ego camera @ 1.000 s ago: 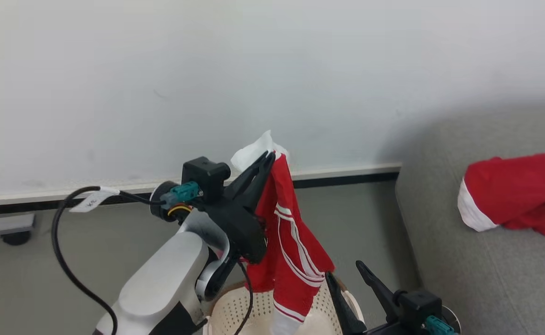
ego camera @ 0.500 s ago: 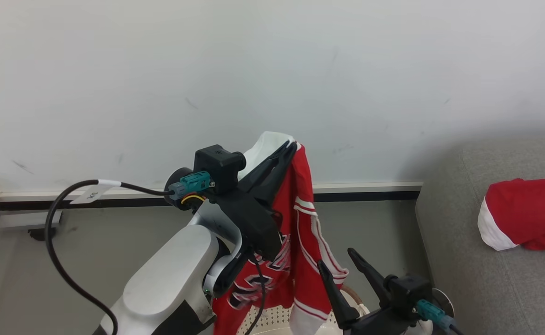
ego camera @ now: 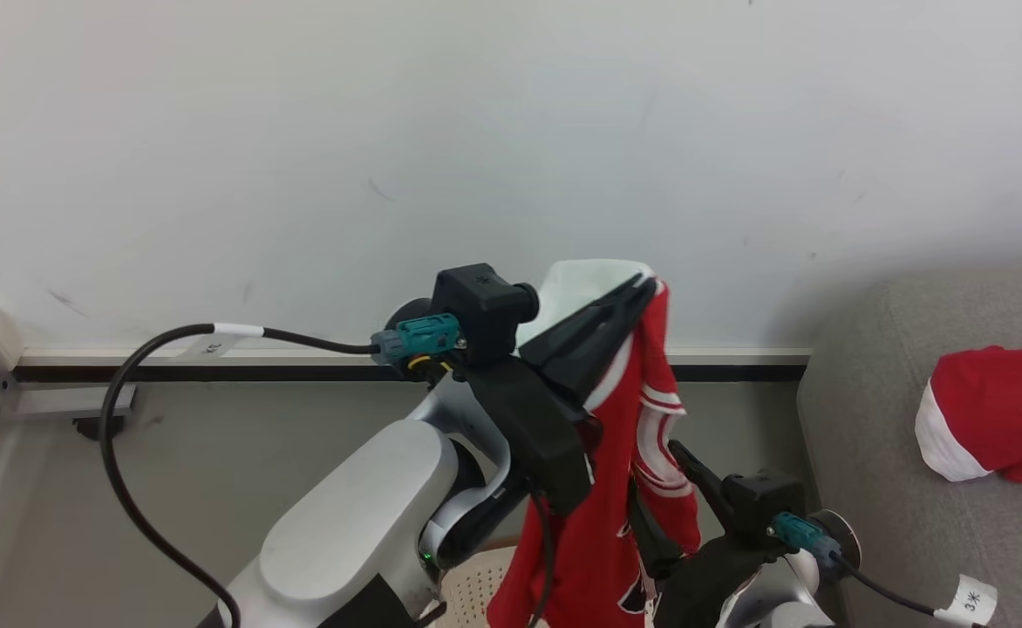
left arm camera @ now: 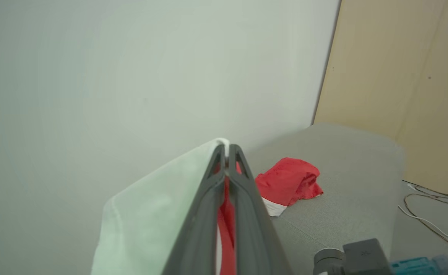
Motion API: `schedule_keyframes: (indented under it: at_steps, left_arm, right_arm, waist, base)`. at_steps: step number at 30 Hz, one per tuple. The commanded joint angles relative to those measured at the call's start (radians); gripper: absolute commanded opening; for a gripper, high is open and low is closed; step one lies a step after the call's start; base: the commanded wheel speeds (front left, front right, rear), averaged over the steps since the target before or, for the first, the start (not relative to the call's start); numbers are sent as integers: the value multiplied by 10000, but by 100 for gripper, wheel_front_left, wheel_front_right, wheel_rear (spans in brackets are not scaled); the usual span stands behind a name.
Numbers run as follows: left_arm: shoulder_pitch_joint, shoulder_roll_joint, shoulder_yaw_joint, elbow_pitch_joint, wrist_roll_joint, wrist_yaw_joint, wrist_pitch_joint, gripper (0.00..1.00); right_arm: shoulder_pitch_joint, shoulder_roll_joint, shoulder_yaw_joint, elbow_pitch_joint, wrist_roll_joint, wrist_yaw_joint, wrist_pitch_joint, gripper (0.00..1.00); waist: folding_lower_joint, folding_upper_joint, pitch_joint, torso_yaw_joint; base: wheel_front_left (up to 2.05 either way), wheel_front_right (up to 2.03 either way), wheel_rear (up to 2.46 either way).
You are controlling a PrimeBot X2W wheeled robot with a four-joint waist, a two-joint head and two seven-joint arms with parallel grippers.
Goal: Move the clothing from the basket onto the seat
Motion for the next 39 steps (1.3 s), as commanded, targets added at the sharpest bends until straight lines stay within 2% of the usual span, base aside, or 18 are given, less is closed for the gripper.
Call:
schedule_keyframes:
  at_steps: [1, 9, 16, 17, 18, 19, 21, 22, 23, 24, 28, 34, 39]
  left_arm:
    - [-128, -39, -63, -205, -55, -59, 84, 0]
    - [-11, -90, -418, -1433, -664, -387, 690, 0]
    - [1, 11, -263, -2027, -804, -285, 744, 0]
    - [13, 53, -228, -2046, -756, -217, 699, 0]
    - [46, 96, -191, -2048, -724, -172, 671, 0]
    - [87, 138, -160, -2029, -693, -121, 650, 0]
    - [208, 191, -139, -1993, -705, -70, 579, 0]
    - [292, 218, -108, -1976, -771, -82, 541, 12]
    - [332, 275, -62, -1930, -761, -71, 445, 73]
    - [369, 377, -13, -1825, -662, -30, 351, 100]
    - [762, 793, 126, -1262, -326, 119, -172, 100]
    - [1581, 1549, 157, -464, -169, -127, -885, 100]
    - [2385, 1930, 126, -52, -210, -319, -1588, 100]
  right_arm:
    - [-154, 2, -41, 98, -88, 1, -14, 100]
    - [-603, -54, 122, 737, 13, 1, 70, 100]
    - [-627, 34, 158, 1129, 245, 1, 211, 100]
    - [-603, 59, 155, 1173, 253, 1, 233, 80]
    - [-589, 82, 171, 1194, 254, 1, 208, 43]
    - [-575, 97, 216, 1202, 257, 1, 188, 0]
    - [-542, 104, 297, 1202, 256, 1, 155, 0]
    - [-537, 91, 271, 1176, 268, 1, 80, 0]
    - [-539, 85, 256, 1155, 279, 1, 63, 0]
    - [-535, 77, 215, 1124, 276, 1, 34, 0]
    - [-521, 45, 92, 993, 255, 1, -13, 0]
    - [-372, 5, -245, 674, 60, 1, -16, 0]
    - [-136, -93, -613, 231, -139, 1, 57, 0]
  waist:
    - [-1, 0, -12, 68]
    - [-1, 0, -40, 266]
    - [-1, 0, -77, 336]
    - [-1, 0, -83, 337]
    - [-1, 0, -86, 333]
    - [-1, 0, -87, 324]
    - [-1, 0, -89, 301]
    - [-1, 0, -90, 285]
    - [-1, 0, -91, 272]
    - [-1, 0, -93, 256]
    - [-1, 0, -97, 121]
    - [-1, 0, -99, -221]
    - [-1, 0, -110, -485]
  base:
    - [0, 0, 0]
    - [0, 0, 0]
    - [0, 0, 0]
    - [0, 0, 0]
    - [0, 0, 0]
    - [0, 0, 0]
    - [0, 0, 0]
    - [0, 0, 0]
    - [0, 0, 0]
    - [0, 0, 0]
    - [0, 0, 0]
    - [0, 0, 0]
    - [0, 0, 0]
